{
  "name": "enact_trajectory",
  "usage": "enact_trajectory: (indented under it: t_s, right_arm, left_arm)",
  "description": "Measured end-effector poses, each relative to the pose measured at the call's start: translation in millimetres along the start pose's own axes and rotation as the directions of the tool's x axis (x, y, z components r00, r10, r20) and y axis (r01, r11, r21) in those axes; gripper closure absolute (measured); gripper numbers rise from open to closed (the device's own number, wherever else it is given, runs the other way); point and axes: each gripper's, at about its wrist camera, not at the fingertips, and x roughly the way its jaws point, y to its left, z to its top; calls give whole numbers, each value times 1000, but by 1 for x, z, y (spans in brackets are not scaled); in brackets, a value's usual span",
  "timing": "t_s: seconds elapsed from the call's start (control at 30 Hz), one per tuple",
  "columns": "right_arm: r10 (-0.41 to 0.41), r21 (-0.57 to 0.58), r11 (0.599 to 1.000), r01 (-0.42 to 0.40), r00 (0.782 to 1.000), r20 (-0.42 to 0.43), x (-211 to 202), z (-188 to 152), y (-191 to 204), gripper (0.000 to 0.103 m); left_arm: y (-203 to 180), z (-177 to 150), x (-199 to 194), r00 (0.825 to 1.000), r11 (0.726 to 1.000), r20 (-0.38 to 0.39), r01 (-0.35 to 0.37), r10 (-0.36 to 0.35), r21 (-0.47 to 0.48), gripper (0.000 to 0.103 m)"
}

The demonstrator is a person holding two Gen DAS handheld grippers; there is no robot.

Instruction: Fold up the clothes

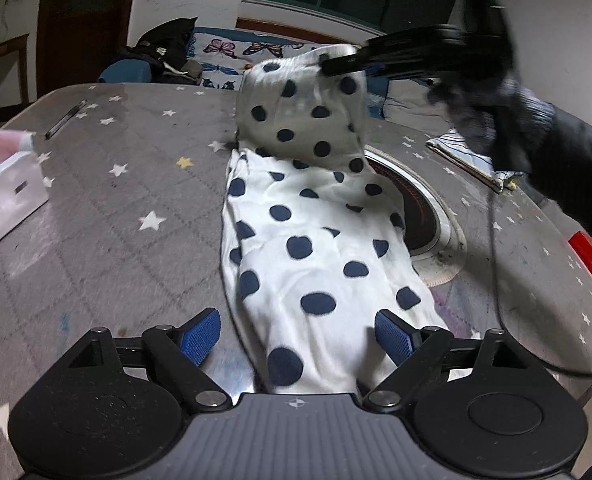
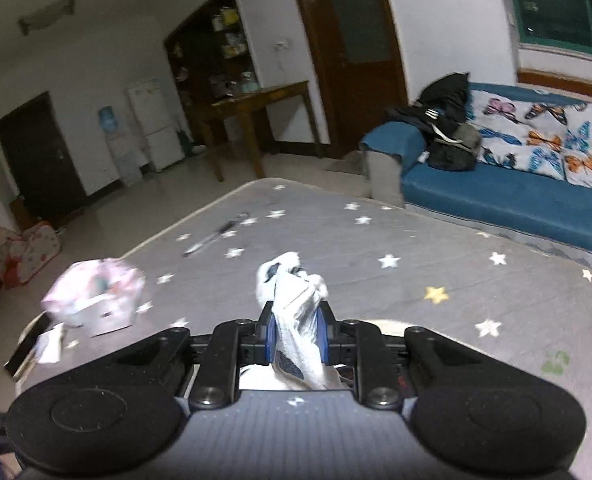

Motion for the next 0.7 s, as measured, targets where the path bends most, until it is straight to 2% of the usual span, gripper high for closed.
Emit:
enact_trajectory:
  t_s: [0.3,0.7]
  right_arm:
    - [133,-60,989,-134,991,-18,-54,-38,71,84]
    - [267,-183,941,-284,957,-112,-89,-93,133,84]
  left_arm:
    - [11,-17,-13,1000,999,3,-31,31,-31,16]
    - [23,-26,-34,996,995,37,-78,81,-65,16]
